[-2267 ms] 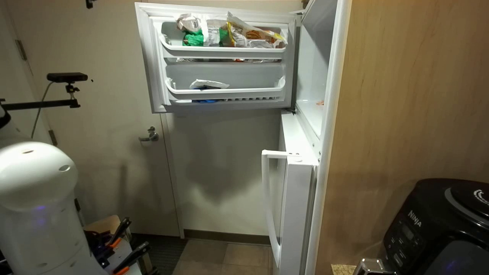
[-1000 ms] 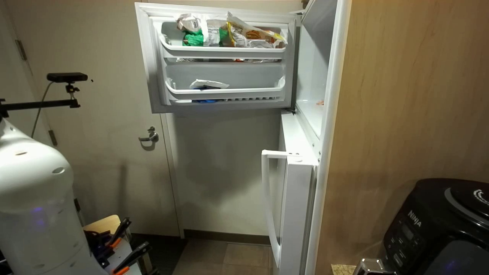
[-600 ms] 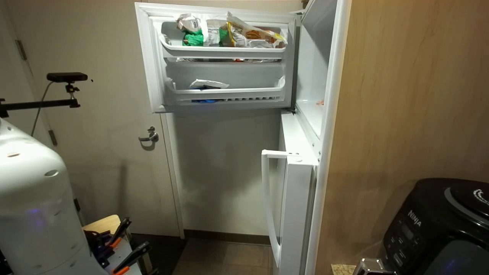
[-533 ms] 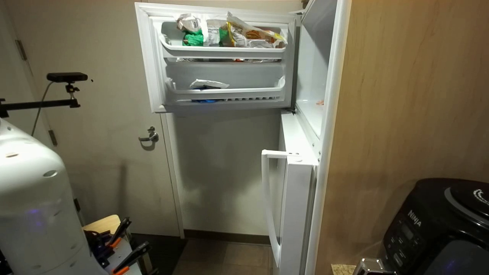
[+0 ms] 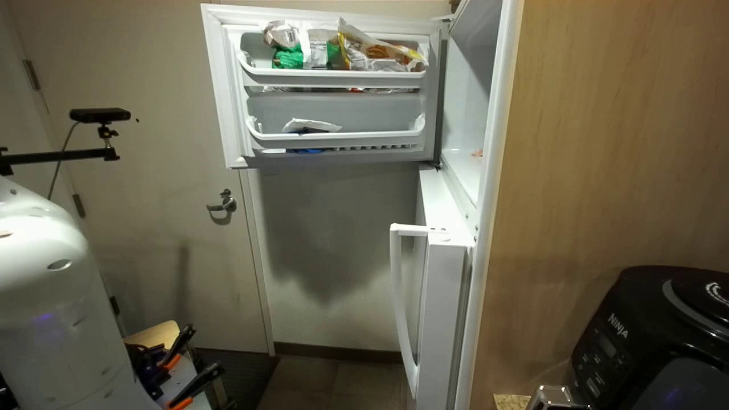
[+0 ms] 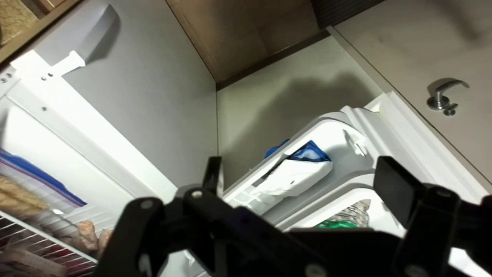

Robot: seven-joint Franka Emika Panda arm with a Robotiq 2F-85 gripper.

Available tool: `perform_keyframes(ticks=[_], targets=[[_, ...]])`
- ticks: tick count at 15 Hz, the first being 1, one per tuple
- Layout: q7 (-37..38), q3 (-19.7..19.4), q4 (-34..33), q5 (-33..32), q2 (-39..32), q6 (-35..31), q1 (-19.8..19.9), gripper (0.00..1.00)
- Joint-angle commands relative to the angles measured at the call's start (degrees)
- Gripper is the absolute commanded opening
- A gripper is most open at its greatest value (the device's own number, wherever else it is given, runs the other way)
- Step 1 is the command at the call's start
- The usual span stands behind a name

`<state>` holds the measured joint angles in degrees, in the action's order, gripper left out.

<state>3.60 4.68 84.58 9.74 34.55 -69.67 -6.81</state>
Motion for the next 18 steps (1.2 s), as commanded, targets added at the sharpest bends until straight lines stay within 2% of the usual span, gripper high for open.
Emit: perform_keyframes(ticks=[1, 9, 10, 11, 18], targets=[[-7.39, -1.68, 2.56, -5.12, 1.23, 0.9, 1.22, 1.0], [-19.97, -4.78, 9.8, -12.46, 2.83, -3.51, 0.08, 1.0], [-19.51, -4.83, 10.59, -12.26, 3.14, -3.19, 0.3, 1.0], [-17.14, -4.39, 6.4, -10.82, 0.78, -1.03, 0.61, 1.0], [-17.17, -4.4, 6.29, -10.82, 0.81, -1.04, 0.6, 1.0]])
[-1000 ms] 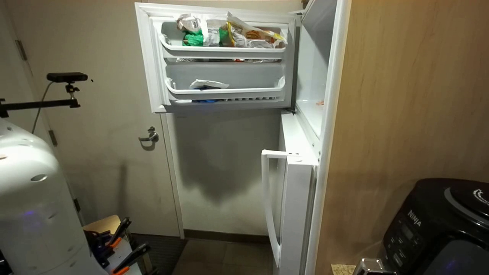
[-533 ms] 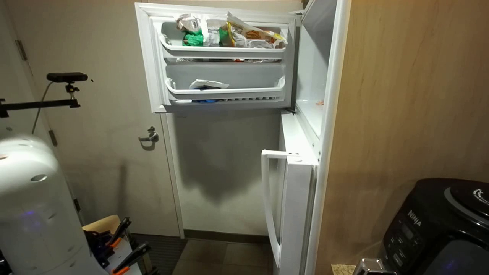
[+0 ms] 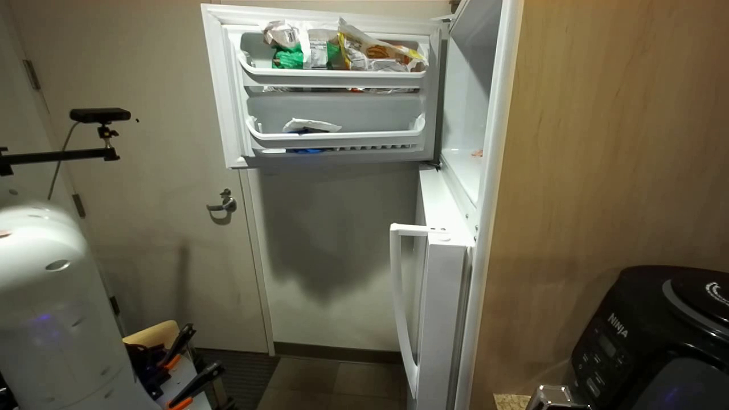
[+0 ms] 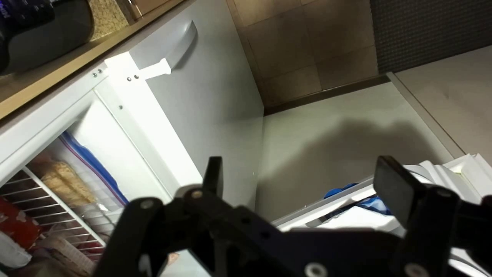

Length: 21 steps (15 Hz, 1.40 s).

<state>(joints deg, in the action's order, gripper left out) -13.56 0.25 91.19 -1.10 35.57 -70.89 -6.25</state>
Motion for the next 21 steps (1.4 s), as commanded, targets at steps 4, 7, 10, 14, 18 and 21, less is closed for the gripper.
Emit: perform_keyframes(ticks=[4, 7, 10, 14, 18, 21], targets=[[-0.01, 0.03, -0.33, 0.02, -0.21, 0.18, 0.05, 1.0], [-0.01, 0.03, -0.34, 0.02, -0.21, 0.18, 0.05, 1.0], [-0.01, 0.03, -0.34, 0.02, -0.21, 0.18, 0.05, 1.0], [0.03, 0.18, 1.84, 0.08, -0.14, -1.91, -0.04, 1.0], [-0.27, 1.21, 6.12, -0.12, -1.17, -8.0, -0.47, 1.0], [-0.62, 2.24, 9.25, 0.23, -3.08, -15.63, -1.21, 1.0]])
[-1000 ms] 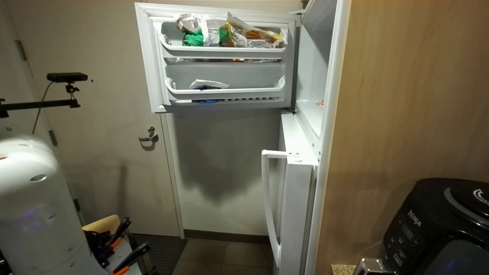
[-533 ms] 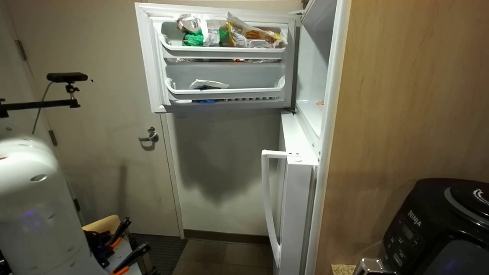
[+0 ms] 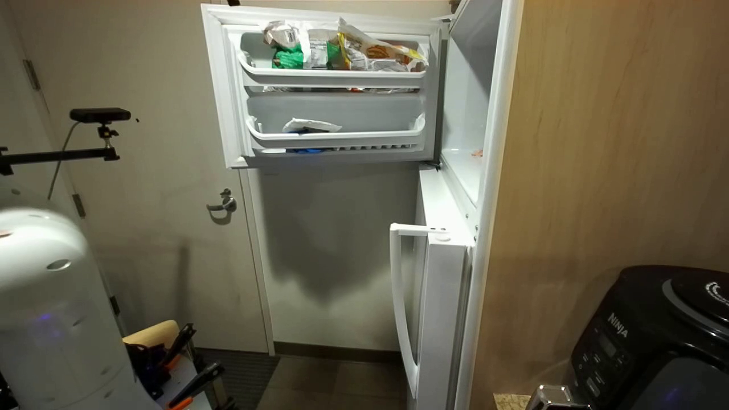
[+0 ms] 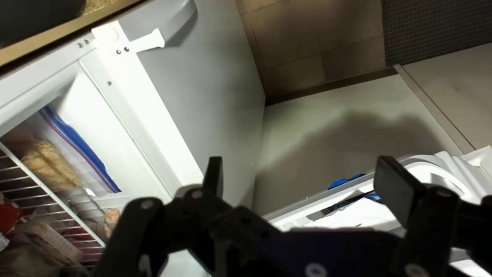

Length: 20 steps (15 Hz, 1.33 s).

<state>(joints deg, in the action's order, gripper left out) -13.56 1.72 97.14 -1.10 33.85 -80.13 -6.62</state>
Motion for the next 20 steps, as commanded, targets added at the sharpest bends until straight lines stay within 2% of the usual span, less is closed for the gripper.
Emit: perform_keyframes(ticks=[1, 9, 11, 14, 20], targets=[[-0.67, 1.11, 4.06, 0.38, -2.14, -8.89, -1.16, 1.0], [2.25, 5.05, 7.39, 0.42, -8.06, -28.6, -2.83, 1.0], [4.06, 5.97, 7.56, 0.62, -8.99, -31.44, -2.81, 1.0], [8.06, 7.13, 7.34, 0.95, -10.14, -32.65, -2.56, 1.0], [21.3, 9.46, 7.03, 0.25, -10.97, -31.32, -1.11, 1.0]])
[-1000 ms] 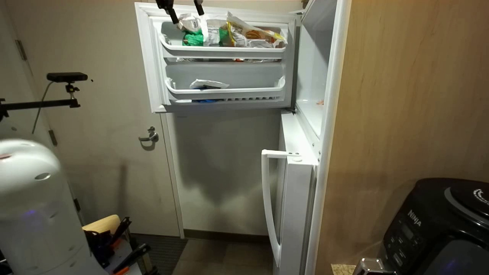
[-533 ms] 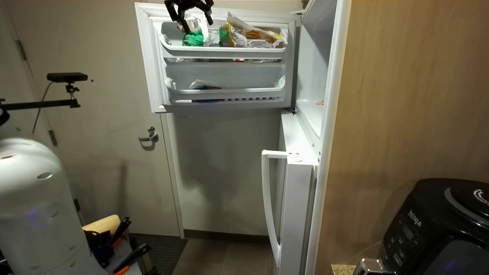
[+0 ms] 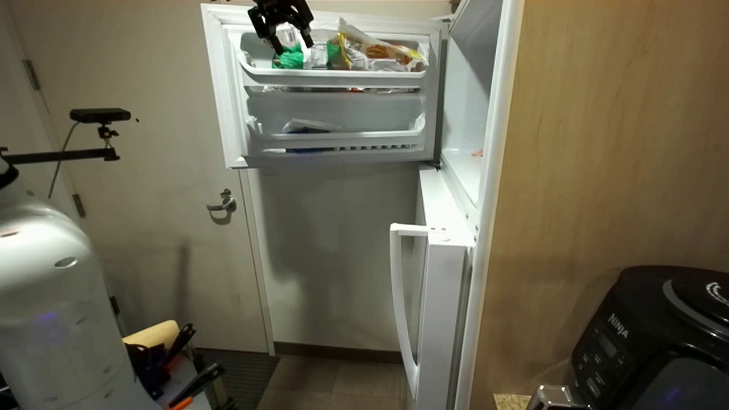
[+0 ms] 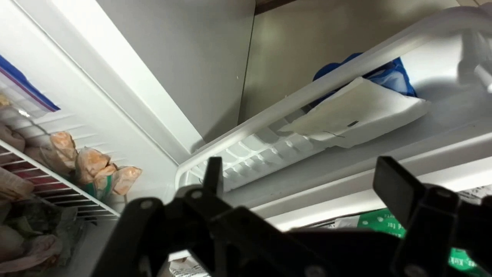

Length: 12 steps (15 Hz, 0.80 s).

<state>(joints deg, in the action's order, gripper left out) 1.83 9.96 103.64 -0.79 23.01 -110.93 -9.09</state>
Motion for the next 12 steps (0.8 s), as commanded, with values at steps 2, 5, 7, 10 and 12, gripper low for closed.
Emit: perform_keyframes(ticks=[2, 5, 7, 10, 12], targets=[[10.3, 1.69, 0.53, -0.29, -0.25, -0.22, 1.89, 1.0], [15.41, 2.33, 0.51, -0.3, -0.48, 0.2, 2.62, 1.0], [18.27, 2.94, 0.66, -0.54, -0.52, 0.13, 3.03, 1.0], [21.15, 3.91, 0.71, -1.21, -0.37, -0.51, 3.41, 1.0], [22.46, 4.46, 0.41, -1.29, -0.47, -0.38, 3.42, 1.0]])
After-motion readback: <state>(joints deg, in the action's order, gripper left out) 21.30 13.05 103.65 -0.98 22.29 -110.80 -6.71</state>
